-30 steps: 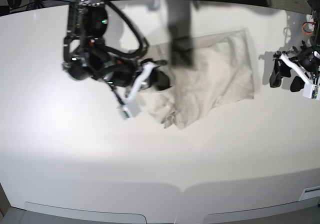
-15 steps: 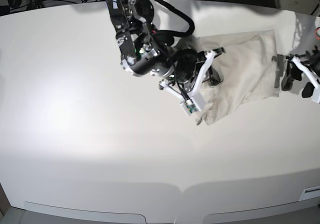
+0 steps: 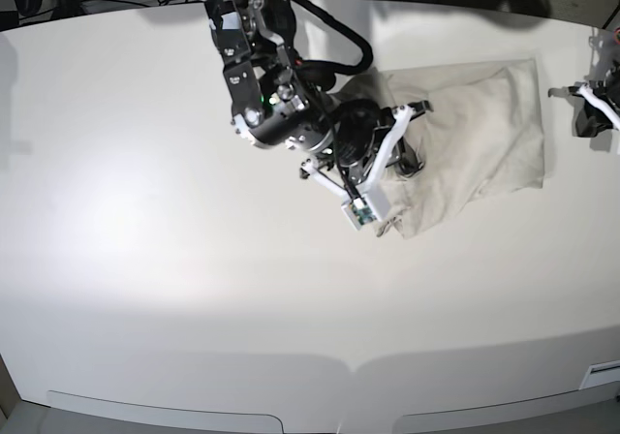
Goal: Fold the T-shirt properly
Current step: 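Lift the shirt end with the right gripper and fold it toward the left gripper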
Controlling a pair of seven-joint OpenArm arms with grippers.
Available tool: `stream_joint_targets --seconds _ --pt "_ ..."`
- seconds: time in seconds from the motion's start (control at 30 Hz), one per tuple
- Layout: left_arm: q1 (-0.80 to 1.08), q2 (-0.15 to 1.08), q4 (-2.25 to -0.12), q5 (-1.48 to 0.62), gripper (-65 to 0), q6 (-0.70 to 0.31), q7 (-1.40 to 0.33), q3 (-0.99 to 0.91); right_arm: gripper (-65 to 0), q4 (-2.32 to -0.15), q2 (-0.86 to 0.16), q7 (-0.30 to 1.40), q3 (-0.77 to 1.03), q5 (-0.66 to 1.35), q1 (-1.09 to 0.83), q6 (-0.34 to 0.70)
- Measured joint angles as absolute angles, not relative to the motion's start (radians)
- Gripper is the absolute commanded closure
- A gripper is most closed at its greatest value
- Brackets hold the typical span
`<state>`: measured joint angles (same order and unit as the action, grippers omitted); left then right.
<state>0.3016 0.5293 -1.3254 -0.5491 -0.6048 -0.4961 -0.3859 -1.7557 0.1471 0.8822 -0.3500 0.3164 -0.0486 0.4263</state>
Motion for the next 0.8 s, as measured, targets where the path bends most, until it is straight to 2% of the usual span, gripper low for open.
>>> stream_joint_targets --seconds 0.13,0.5,0.7,0.8 --pt "0.303 0.436 -1.323 -0.600 0.0 -0.693 -0.517 -0.385 0.0 -1.755 0.147 0.868 -0.350 0.316 -0.047 0.426" --pt "0.266 0.302 -1.325 -0.604 0.0 -0.692 -0.558 -0.388 0.0 -1.750 0.144 0.796 -0.389 0.316 -0.035 0.426" --pt "0.240 0.257 -1.328 -0.611 0.0 -0.692 -0.596 -0.387 0.0 -1.643 0.144 0.785 -0.485 0.320 0.044 0.426" --pt "0.233 0.257 -1.328 -0.611 0.0 -0.693 -0.606 -0.387 0.0 -1.572 0.144 0.748 -0.517 0.321 0.082 0.385"
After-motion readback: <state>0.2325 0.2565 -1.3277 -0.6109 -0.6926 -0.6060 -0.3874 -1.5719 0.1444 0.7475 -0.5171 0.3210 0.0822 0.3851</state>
